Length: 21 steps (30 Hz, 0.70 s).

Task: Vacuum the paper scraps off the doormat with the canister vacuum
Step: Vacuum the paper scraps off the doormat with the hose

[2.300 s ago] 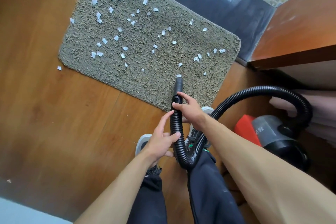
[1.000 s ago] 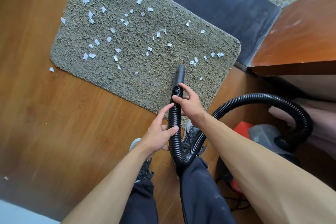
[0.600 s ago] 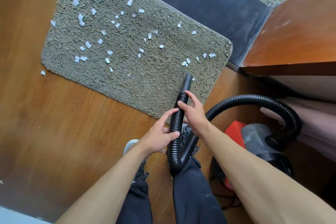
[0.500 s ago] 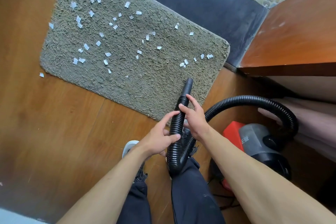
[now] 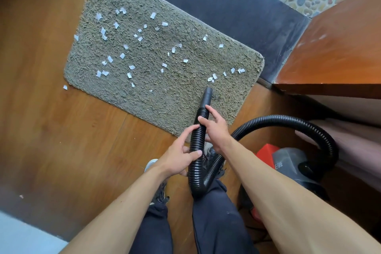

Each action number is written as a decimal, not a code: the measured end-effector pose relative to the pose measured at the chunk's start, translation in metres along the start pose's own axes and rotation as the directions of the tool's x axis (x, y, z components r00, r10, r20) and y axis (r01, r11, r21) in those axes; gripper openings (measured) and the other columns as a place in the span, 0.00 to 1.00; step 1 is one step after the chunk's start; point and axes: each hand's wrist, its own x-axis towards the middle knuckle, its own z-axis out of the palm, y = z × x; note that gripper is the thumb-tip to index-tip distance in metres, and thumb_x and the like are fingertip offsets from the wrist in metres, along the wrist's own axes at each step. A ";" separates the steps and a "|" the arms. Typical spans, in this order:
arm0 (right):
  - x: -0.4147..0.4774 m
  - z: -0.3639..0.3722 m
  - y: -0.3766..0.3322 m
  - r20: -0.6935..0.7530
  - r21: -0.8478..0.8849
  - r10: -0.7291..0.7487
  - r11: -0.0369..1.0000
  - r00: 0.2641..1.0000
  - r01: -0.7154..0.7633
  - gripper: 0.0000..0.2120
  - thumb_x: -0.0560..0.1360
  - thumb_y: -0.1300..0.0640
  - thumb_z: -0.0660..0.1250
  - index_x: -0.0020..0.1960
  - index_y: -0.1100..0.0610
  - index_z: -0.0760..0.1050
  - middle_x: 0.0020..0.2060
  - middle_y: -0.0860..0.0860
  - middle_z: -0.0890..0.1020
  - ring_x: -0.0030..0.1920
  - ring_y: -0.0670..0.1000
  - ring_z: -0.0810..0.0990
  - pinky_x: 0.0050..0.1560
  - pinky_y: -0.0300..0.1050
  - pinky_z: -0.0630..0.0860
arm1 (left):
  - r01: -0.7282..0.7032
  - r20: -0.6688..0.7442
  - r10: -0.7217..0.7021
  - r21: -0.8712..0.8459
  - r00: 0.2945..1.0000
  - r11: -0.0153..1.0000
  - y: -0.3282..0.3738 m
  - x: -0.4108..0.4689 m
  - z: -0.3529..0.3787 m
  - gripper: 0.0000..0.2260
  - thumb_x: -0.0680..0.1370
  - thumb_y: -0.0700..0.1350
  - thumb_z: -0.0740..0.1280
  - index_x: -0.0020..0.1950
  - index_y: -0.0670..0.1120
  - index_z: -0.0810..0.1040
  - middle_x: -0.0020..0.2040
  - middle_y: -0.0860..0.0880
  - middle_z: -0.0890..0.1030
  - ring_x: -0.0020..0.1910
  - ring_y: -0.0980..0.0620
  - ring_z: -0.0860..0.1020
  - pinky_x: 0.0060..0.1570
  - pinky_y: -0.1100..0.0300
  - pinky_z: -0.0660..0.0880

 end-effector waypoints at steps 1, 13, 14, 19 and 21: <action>0.001 0.004 -0.004 0.007 -0.022 0.000 1.000 1.000 0.000 0.25 0.78 0.63 0.66 0.72 0.45 0.69 0.54 0.53 0.82 0.50 0.54 0.83 0.53 0.58 0.82 | 0.002 -0.015 -0.003 -0.007 1.000 1.000 0.003 0.000 -0.002 0.30 0.80 0.41 0.65 0.69 0.72 0.61 0.44 0.50 0.85 0.40 0.55 0.83 0.36 0.52 0.81; 0.014 0.017 -0.030 0.018 -0.061 -0.024 0.998 1.000 0.026 0.25 0.79 0.63 0.65 0.73 0.47 0.67 0.59 0.55 0.80 0.45 0.50 0.82 0.34 0.44 0.80 | -0.021 0.003 0.021 -0.034 1.000 0.999 0.020 0.013 -0.019 0.29 0.81 0.39 0.64 0.72 0.69 0.61 0.36 0.55 0.82 0.35 0.59 0.82 0.33 0.55 0.80; 0.014 0.017 -0.030 0.017 -0.071 -0.023 0.997 1.000 0.024 0.25 0.79 0.63 0.65 0.73 0.48 0.67 0.59 0.54 0.80 0.44 0.49 0.81 0.33 0.43 0.79 | -0.016 0.005 0.016 -0.039 1.000 0.999 0.020 0.013 -0.019 0.29 0.81 0.40 0.64 0.72 0.69 0.61 0.36 0.54 0.82 0.36 0.59 0.82 0.35 0.54 0.81; 0.016 0.016 -0.029 0.023 -0.078 -0.034 0.996 0.999 0.036 0.25 0.79 0.63 0.65 0.73 0.48 0.67 0.58 0.54 0.80 0.46 0.49 0.82 0.33 0.42 0.79 | -0.006 0.045 0.008 -0.042 0.999 0.999 0.019 0.016 -0.025 0.29 0.81 0.40 0.65 0.72 0.70 0.61 0.39 0.52 0.81 0.37 0.60 0.81 0.35 0.54 0.80; 0.016 0.015 -0.028 0.003 -0.062 -0.044 0.997 0.999 0.044 0.25 0.79 0.63 0.65 0.73 0.48 0.68 0.59 0.54 0.80 0.46 0.49 0.82 0.33 0.42 0.79 | -0.004 0.064 0.007 -0.040 0.998 0.999 0.020 0.017 -0.026 0.29 0.81 0.40 0.64 0.72 0.70 0.61 0.39 0.53 0.81 0.37 0.60 0.81 0.35 0.55 0.80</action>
